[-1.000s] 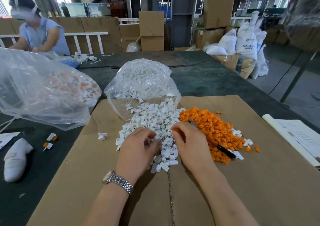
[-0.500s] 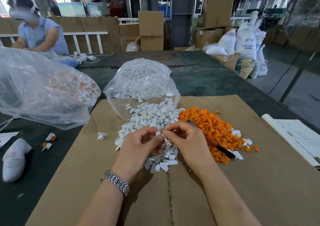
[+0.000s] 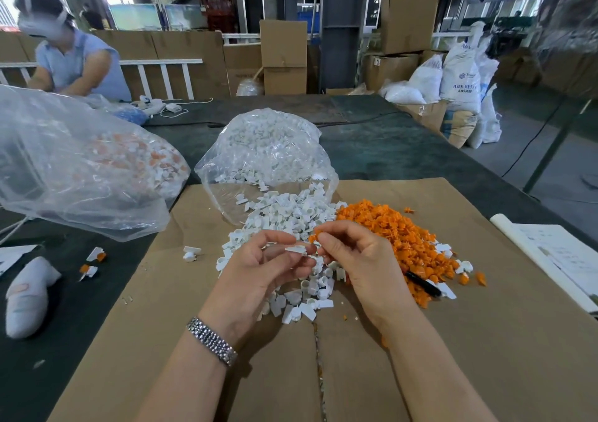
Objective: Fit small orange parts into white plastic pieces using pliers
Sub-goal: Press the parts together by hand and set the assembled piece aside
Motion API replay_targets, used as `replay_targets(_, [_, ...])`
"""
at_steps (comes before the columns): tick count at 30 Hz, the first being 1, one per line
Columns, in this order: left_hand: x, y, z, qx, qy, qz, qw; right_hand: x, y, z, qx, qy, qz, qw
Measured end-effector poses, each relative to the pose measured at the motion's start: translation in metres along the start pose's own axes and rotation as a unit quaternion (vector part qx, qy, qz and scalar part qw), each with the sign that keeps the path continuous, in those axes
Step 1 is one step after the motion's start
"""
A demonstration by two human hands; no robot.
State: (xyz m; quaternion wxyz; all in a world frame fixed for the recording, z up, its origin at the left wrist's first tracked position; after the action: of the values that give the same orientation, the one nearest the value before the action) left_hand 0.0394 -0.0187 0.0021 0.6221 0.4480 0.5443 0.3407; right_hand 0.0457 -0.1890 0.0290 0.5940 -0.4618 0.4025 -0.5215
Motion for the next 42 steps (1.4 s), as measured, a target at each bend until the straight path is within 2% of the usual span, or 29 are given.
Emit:
replay_targets(6, [0.005, -0.001, 0.004, 0.010, -0.023, -0.081, 0.996, -0.004, -0.010, -0.004, 0.034, -0.007, -0.060, 0.998])
replay_targets(12, [0.002, 0.000, 0.004, -0.008, -0.029, -0.058, 0.998, -0.010, -0.012, -0.007, 0.050, -0.015, -0.091, 0.994])
replay_targets(19, [0.003, 0.002, 0.003, -0.047, -0.005, -0.015, 0.999, -0.021, -0.014, -0.011, 0.092, 0.020, -0.162, 0.982])
replay_targets(30, [-0.001, 0.004, 0.000, 0.008, -0.034, -0.043, 0.998, -0.014, -0.011, -0.009, 0.029, -0.106, -0.088, 0.990])
replay_targets(36, [-0.001, 0.003, -0.002, 0.033, -0.043, -0.061, 0.997, -0.009, -0.015, -0.009, 0.046, -0.123, -0.114, 0.985])
replay_targets(42, [-0.001, 0.003, -0.003, 0.027, -0.031, -0.059, 0.997, -0.007, -0.015, -0.008, 0.074, -0.088, -0.114, 0.987])
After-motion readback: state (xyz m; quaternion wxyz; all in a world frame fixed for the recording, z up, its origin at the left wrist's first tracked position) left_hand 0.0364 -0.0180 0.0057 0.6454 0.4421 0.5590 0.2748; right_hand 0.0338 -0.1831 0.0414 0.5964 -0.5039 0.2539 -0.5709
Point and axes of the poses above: each hand's wrist, its own z-axis towards the middle knuckle, its own x-axis out of the back of the hand, y = z × x, the point moved 6 cm from there along z, towards the middle knuckle, and after that the axes turned 3 degrees about -y, right-handed, at the moved point
